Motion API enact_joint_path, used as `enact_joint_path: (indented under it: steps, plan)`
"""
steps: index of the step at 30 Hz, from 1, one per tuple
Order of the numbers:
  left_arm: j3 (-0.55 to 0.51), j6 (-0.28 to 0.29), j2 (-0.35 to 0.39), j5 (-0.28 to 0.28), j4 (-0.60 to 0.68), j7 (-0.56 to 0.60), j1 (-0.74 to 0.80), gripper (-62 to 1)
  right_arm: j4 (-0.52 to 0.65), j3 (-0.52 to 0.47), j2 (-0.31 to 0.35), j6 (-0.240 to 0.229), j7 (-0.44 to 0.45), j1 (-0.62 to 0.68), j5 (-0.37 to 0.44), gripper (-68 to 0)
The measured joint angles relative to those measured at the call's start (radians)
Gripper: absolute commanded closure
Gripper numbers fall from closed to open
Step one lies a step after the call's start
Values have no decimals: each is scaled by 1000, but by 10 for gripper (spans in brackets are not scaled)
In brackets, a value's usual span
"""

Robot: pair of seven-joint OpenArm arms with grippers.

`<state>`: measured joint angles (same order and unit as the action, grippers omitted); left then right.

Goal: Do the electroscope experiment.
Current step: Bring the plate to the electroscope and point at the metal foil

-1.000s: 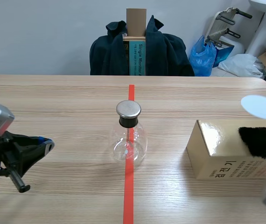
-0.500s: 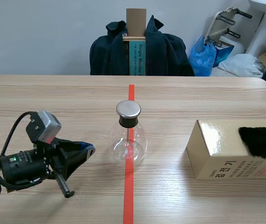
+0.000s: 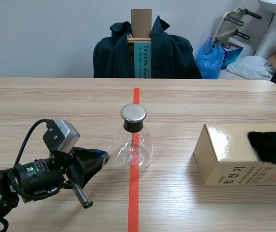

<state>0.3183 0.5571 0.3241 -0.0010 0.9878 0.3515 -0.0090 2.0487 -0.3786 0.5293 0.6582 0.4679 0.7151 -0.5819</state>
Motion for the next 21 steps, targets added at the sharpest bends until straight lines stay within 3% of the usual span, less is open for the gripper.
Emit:
enact_joint_path:
  steps: [5, 10, 12, 16, 21]
  plan:
    - [0, 0, 0, 0, 0, -2, 0, -40, 0, 0, 0, -27, 3, 0, 7, -6]
    - [0, 0, 0, 0, 0, -2, 0, -40, -1, 2, 0, -180, -21, -24, 22, -6]
    - [0, 0, 0, 0, 0, -2, 0, -40, -8, 14, 0, -213, -28, -58, 23, -6]
    - [0, 0, 0, 0, 0, -2, 0, -40, -66, 90, 0, -256, -42, -144, -17, -6]
    - [0, 0, 0, 0, 0, -2, 0, -40, -204, 240, -12, -255, -46, -268, -109, -6]
